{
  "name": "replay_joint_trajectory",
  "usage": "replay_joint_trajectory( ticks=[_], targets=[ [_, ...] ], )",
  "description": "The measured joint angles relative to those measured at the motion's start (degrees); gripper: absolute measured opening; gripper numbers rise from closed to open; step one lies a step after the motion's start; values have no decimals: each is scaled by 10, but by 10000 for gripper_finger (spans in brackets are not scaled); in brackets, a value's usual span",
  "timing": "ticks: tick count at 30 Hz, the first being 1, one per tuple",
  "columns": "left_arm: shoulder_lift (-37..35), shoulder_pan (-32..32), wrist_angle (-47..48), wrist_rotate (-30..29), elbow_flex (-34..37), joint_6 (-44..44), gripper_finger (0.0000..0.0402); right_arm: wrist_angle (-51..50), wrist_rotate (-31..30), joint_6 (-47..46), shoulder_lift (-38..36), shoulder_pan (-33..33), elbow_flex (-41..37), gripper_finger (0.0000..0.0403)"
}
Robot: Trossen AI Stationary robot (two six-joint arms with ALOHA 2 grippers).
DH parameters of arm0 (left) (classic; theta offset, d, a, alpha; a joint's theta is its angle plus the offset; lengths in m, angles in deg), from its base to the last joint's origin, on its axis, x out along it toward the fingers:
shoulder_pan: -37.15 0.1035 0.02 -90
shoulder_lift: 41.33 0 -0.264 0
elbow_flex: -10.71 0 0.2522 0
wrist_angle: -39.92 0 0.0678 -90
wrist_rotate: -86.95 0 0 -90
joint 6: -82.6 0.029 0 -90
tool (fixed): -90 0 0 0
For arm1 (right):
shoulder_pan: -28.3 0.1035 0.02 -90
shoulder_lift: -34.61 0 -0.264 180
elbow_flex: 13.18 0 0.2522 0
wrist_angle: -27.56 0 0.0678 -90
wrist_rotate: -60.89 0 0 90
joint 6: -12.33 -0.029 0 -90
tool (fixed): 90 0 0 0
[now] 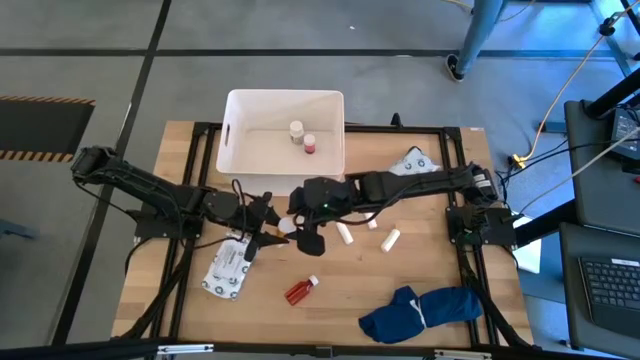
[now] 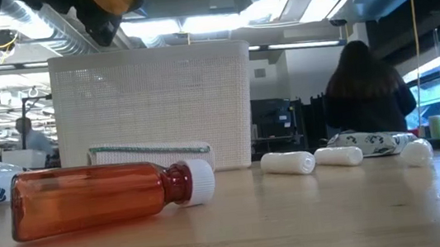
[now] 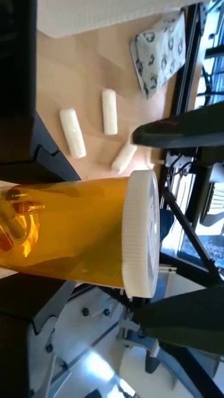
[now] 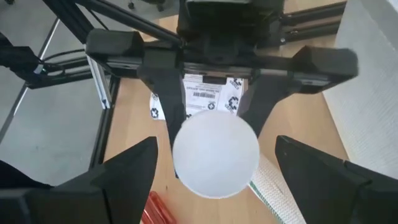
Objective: Pick & place medical supplies in basket/bin
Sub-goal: Put the orange medicine bottle into the white bin
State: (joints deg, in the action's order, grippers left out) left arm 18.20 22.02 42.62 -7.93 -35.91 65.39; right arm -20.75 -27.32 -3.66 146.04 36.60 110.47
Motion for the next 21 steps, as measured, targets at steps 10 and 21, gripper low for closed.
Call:
replay_joint_trajectory(
  ticks=[10, 21],
  targets=[
    [0, 9, -27, 2, 0, 0, 178, -1, 0, -2, 0, 0, 0, 326],
    [0, 9, -61, 2, 0, 17, 178, -1, 0, -1, 0, 0, 0, 263]
  ],
)
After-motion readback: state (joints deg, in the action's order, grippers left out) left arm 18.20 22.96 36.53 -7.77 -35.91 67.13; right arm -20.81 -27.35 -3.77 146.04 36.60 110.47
